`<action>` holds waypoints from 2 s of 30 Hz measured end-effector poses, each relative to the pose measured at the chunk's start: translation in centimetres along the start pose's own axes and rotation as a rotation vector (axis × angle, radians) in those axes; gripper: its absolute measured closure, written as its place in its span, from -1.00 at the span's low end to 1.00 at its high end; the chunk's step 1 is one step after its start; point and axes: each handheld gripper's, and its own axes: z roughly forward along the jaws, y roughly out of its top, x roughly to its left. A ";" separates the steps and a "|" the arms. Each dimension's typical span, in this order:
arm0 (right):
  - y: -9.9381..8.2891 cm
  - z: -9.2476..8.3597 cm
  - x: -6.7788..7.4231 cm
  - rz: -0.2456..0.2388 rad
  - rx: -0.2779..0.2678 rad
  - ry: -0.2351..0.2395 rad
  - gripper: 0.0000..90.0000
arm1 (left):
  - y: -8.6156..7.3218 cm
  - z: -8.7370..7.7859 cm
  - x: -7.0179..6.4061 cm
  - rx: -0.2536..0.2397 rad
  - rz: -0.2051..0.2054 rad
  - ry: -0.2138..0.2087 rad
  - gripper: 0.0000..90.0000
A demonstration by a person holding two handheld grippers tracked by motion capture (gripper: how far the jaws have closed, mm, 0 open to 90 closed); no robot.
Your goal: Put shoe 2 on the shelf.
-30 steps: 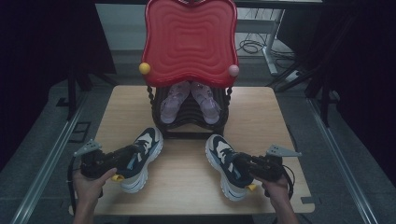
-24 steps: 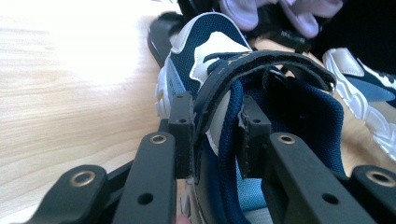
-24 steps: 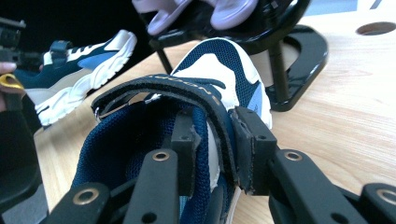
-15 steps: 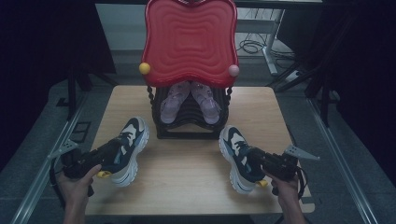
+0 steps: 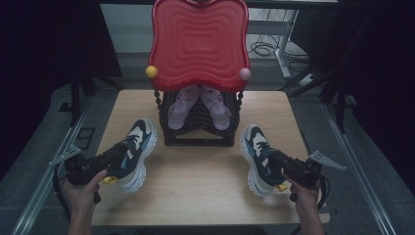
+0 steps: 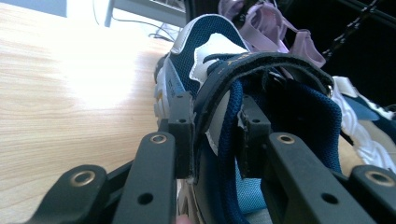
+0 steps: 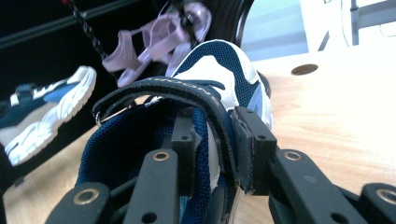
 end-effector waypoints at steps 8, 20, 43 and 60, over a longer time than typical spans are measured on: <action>1.0 0.1 -0.6 -0.014 -0.025 -0.023 0.57 | 1.0 -0.1 -0.1 -0.034 -0.008 -0.017 0.60; 3.0 1.2 -0.7 -0.028 -0.061 -0.027 0.57 | 3.1 -0.1 0.1 -0.069 0.009 -0.003 0.60; 8.7 2.5 0.0 -0.041 -0.156 -0.017 0.57 | 8.6 1.1 -0.5 -0.127 0.044 -0.017 0.60; 12.5 3.6 0.7 -0.056 -0.189 -0.012 0.57 | 11.6 1.1 -0.6 -0.186 0.044 -0.019 0.60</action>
